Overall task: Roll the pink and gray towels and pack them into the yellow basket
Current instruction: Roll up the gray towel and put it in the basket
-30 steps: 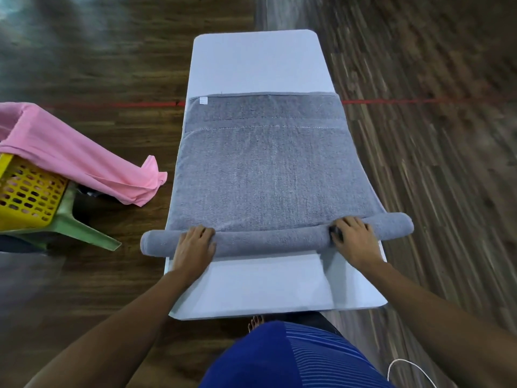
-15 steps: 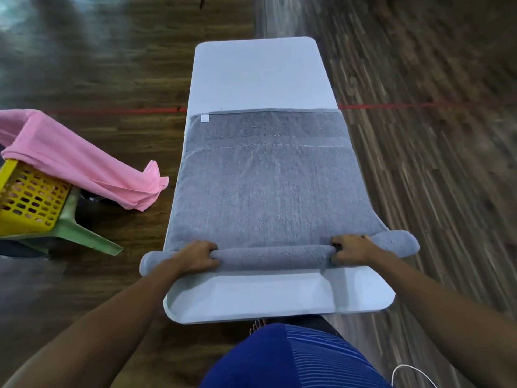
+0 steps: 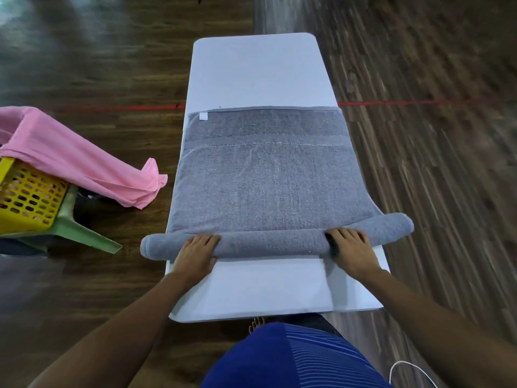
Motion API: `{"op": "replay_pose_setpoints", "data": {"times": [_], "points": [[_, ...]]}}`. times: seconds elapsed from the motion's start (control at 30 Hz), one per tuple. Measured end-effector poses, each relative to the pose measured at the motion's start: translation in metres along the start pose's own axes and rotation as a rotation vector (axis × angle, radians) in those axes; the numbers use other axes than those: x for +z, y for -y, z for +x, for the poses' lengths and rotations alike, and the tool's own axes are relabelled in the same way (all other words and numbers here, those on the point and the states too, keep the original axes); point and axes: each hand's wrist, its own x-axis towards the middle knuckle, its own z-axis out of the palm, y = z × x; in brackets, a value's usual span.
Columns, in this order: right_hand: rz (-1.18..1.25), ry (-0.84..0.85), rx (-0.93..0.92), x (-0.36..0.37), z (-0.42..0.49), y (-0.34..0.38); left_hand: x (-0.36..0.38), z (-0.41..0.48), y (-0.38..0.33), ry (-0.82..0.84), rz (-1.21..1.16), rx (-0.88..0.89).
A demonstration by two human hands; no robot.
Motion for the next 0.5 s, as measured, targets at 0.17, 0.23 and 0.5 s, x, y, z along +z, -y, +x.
{"op": "replay_pose_setpoints", "data": {"times": [0.17, 0.23, 0.5], "points": [[0.010, 0.245, 0.049, -0.026, 0.017, 0.005, -0.025, 0.012, -0.003, 0.201, -0.139, -0.030], [0.056, 0.431, 0.064, -0.038, 0.024, 0.003, -0.034, 0.017, -0.002, 0.377, -0.260, -0.083], [0.059, -0.245, 0.117, -0.020, 0.018, -0.001, -0.015, 0.011, 0.005, -0.186, -0.203, -0.201]]}}
